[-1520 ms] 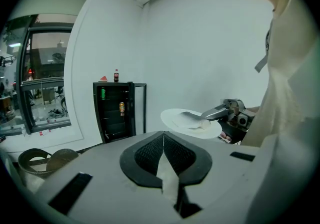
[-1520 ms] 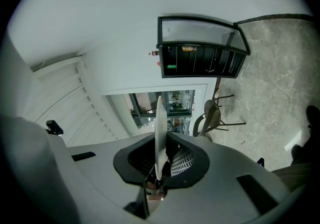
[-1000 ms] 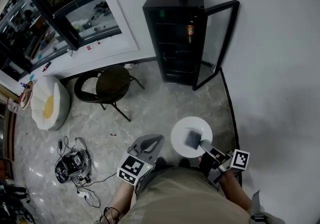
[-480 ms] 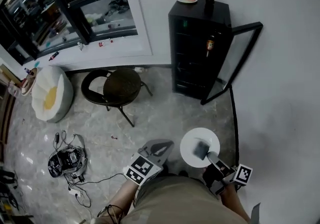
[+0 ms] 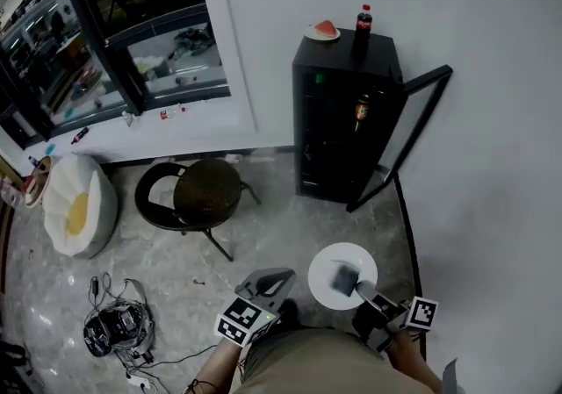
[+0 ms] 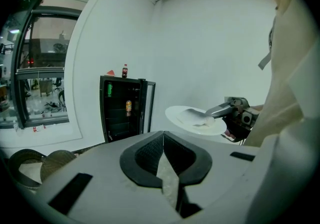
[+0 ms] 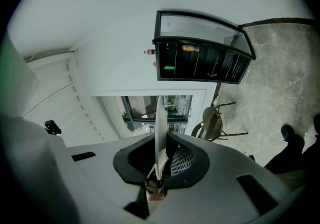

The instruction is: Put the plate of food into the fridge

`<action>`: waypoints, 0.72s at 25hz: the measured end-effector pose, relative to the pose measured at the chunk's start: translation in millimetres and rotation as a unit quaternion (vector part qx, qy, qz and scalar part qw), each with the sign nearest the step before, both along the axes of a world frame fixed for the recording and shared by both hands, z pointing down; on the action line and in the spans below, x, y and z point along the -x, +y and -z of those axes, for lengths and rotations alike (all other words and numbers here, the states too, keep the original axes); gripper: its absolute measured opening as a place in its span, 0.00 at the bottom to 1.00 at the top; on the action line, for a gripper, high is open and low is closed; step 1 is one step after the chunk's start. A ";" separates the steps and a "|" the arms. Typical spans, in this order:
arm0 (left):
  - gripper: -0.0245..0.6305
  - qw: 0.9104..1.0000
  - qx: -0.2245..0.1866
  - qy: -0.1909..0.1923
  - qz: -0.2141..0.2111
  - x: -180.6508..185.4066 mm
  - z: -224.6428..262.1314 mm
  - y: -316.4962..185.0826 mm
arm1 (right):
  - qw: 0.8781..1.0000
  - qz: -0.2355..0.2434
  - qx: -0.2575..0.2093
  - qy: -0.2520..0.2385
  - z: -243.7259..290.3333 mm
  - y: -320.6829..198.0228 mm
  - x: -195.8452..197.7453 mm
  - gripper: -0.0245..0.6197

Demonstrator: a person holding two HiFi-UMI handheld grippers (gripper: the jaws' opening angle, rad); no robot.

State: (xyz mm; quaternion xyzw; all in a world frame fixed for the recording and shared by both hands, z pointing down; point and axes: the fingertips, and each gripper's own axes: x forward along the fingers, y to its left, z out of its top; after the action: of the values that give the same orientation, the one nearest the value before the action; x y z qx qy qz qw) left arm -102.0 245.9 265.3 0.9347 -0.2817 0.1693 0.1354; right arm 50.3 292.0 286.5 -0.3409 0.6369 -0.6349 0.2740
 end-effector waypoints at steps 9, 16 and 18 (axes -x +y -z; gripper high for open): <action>0.05 0.999 0.004 0.016 -0.050 19.3 4.0 -42.1 | 0.999 -0.040 -0.004 0.005 18.6 -38.2 31.6 0.10; 0.05 0.995 0.005 0.017 -0.098 12.7 1.8 -61.5 | 0.996 -0.087 -0.002 -0.015 19.7 -44.9 34.0 0.10; 0.05 0.993 0.007 0.014 -0.115 6.3 -2.1 -63.0 | 0.995 -0.097 -0.008 -0.020 22.3 -44.9 33.1 0.10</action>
State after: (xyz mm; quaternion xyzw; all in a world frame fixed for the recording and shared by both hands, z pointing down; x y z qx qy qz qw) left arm -108.3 182.9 267.4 0.9623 -0.1692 0.1723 0.1253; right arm 17.2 247.2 264.3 -0.3862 0.6003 -0.6066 0.3500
